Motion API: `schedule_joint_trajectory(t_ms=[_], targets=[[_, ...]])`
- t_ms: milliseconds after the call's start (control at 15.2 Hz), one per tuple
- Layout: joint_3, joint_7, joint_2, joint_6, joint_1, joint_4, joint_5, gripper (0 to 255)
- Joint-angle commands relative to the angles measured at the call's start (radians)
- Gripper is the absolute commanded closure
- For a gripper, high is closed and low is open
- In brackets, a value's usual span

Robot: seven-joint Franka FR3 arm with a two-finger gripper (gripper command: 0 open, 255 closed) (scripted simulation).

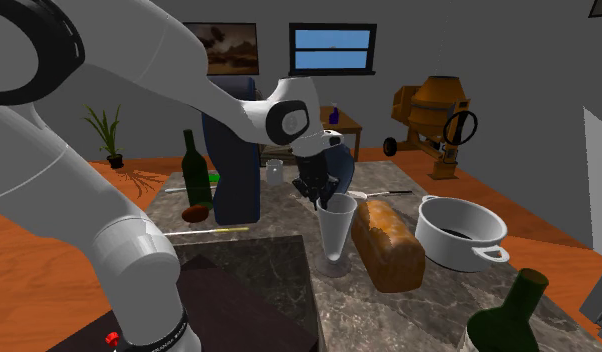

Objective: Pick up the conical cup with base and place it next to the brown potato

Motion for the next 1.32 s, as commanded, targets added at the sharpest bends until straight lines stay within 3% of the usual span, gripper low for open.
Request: schedule_joint_trajectory(t_ms=[0,1254], targets=[[0.000,0.000,0.000,0.000,0.000,0.000,0.000,255],[0.013,-0.041,-0.085,-0.275,0.013,0.191,0.034,255]])
